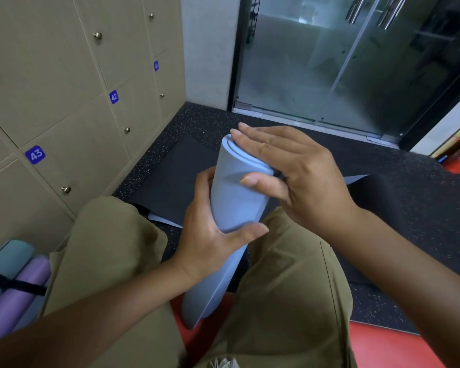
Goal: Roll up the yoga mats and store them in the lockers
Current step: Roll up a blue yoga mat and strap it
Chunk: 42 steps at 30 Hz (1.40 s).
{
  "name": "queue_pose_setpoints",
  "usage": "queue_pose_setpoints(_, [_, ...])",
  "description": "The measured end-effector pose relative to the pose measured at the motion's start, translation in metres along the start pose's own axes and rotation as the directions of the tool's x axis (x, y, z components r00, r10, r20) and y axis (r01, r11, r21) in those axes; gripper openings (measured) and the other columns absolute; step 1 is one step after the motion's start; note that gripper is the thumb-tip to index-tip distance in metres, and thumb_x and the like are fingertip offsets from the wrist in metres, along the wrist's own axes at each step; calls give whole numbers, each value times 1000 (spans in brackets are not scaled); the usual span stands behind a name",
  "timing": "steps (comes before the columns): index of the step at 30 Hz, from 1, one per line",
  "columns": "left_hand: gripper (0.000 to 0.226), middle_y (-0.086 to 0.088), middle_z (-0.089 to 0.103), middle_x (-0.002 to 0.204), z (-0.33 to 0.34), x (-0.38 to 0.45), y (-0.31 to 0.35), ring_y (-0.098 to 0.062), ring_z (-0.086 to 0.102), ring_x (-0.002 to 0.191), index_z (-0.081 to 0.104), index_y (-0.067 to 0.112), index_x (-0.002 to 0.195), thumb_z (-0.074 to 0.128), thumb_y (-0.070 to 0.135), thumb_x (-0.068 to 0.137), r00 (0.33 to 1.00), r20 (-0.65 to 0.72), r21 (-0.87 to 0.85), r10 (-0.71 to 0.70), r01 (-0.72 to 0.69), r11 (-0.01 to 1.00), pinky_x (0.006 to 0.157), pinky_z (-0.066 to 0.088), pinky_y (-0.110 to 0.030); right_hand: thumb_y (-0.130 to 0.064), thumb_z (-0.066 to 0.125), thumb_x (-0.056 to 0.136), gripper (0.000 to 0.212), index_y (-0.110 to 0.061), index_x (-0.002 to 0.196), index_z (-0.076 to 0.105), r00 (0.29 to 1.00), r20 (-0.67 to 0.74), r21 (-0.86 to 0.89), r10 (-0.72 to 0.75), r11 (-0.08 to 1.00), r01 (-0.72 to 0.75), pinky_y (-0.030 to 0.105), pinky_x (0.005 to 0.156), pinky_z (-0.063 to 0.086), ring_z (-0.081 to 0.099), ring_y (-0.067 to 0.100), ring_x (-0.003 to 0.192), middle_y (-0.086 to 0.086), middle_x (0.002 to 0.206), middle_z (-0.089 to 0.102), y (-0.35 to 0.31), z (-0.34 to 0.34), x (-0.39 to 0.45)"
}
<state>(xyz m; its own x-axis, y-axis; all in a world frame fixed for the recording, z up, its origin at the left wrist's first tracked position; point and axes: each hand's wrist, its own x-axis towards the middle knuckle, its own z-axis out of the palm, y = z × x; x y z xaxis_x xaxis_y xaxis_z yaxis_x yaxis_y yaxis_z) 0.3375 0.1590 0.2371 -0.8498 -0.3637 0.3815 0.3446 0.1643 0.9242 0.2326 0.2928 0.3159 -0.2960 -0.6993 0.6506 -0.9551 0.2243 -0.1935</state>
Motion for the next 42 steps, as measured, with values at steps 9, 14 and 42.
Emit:
queue_pose_setpoints(9, [76,15,66,110,18,19,-8,-11,68,102,51,28,124,86,53,62,997,51,20,-52,51,999,74,54,-20,-52,59,95,62,-11,141,59,990,95,-26,104,994,-102,36,106,47,57,24,125,3,144,60,19,-21,-11])
queue_pose_setpoints(14, [76,17,68,109,36,42,-8,-8,69,99,53,36,120,87,61,57,965,258,85,-43,22,996,71,57,-24,-55,66,88,66,-17,142,58,940,60,48,336,940,-339,22,109,41,51,9,131,-10,143,57,28,-52,-39])
queue_pose_setpoints(42, [93,15,61,107,156,59,-11,-23,59,94,36,47,127,31,106,55,465,825,561,-321,-608,561,84,51,-44,-35,80,87,64,-35,143,49,289,379,-246,879,397,-884,20,84,51,59,-1,110,-20,129,59,24,-143,-307])
